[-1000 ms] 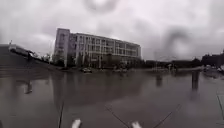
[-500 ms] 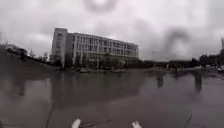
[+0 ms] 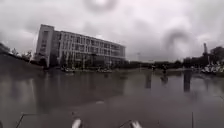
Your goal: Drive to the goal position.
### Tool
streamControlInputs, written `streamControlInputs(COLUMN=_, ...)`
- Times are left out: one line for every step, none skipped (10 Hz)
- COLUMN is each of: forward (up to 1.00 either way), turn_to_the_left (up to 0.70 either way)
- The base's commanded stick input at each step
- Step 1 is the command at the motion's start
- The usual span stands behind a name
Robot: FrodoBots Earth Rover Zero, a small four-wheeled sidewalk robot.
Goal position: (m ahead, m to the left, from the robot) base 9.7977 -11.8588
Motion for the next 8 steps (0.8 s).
streamControlInputs(forward=0.70, turn_to_the_left=-0.32)
streamControlInputs(forward=0.70, turn_to_the_left=-0.04)
streamControlInputs(forward=0.70, turn_to_the_left=0.00)
streamControlInputs(forward=0.70, turn_to_the_left=0.00)
streamControlInputs(forward=0.70, turn_to_the_left=0.00)
streamControlInputs(forward=0.70, turn_to_the_left=0.00)
streamControlInputs(forward=0.70, turn_to_the_left=0.00)
streamControlInputs(forward=0.70, turn_to_the_left=-0.01)
